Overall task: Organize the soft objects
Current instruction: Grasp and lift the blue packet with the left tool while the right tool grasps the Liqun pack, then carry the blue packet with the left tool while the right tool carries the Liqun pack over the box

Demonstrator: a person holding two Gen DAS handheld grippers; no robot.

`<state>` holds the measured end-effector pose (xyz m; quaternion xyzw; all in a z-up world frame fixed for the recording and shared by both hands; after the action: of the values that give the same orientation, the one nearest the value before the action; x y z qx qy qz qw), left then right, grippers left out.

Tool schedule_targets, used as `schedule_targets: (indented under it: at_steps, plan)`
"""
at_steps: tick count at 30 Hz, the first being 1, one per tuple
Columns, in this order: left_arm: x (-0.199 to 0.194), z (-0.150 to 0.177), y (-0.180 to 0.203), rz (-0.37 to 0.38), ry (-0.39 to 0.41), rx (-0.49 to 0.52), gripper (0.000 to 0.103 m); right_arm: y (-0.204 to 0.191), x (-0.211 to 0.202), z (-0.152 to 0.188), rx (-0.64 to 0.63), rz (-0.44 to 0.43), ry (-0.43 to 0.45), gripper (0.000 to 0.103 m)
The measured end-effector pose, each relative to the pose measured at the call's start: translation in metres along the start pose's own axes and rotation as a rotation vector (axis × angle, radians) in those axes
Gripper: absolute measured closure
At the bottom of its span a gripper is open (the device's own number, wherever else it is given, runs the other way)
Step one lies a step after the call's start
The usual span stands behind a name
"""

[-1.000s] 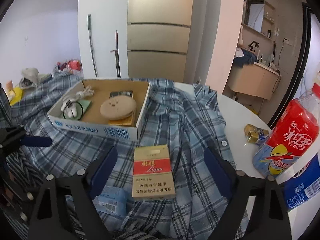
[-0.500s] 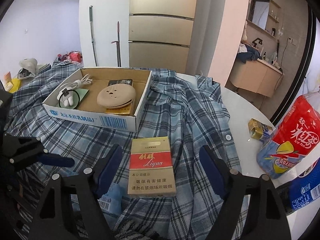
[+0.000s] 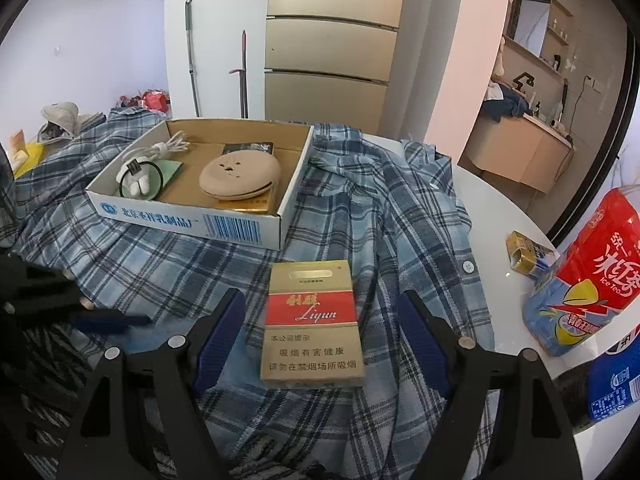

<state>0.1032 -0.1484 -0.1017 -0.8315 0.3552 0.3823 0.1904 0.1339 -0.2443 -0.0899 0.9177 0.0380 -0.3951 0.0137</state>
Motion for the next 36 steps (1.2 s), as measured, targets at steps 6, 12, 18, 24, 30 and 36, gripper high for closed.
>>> schedule_targets:
  at_steps: [6,12,18,24,30,36]
  plan:
    - [-0.024,0.003,-0.02,-0.092,0.063,-0.081,0.062,-0.002,0.006,0.006,-0.023,-0.004,-0.026,0.026]
    - [-0.042,0.008,-0.034,-0.229,0.164,-0.154,0.062,-0.005,0.013,0.008,-0.044,0.027,-0.047,0.026]
    - [-0.05,0.018,-0.058,-0.322,0.193,-0.267,0.062,-0.001,0.026,0.012,-0.032,0.039,-0.112,0.026]
    - [-0.055,0.018,-0.058,-0.336,0.231,-0.277,0.062,-0.003,0.026,0.015,-0.046,0.063,-0.109,0.045]
    - [-0.058,0.017,-0.053,-0.349,0.25,-0.261,0.062,-0.001,0.022,0.012,-0.039,0.08,-0.08,0.048]
    - [-0.067,0.018,-0.058,-0.382,0.282,-0.29,0.062,0.009,0.002,0.001,-0.005,0.127,0.027,0.048]
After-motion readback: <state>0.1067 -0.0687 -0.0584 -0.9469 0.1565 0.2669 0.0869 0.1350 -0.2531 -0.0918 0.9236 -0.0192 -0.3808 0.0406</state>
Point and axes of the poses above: each gripper's, at about its wrist camera, not at the fingertips, and x roughly the way its jaws point, y to its right, z to its underside, the point moved 3 cm from there along x, roughly the way its jaws point, and after that the axes turned 9 degrees about x, right-handed, at the moved point
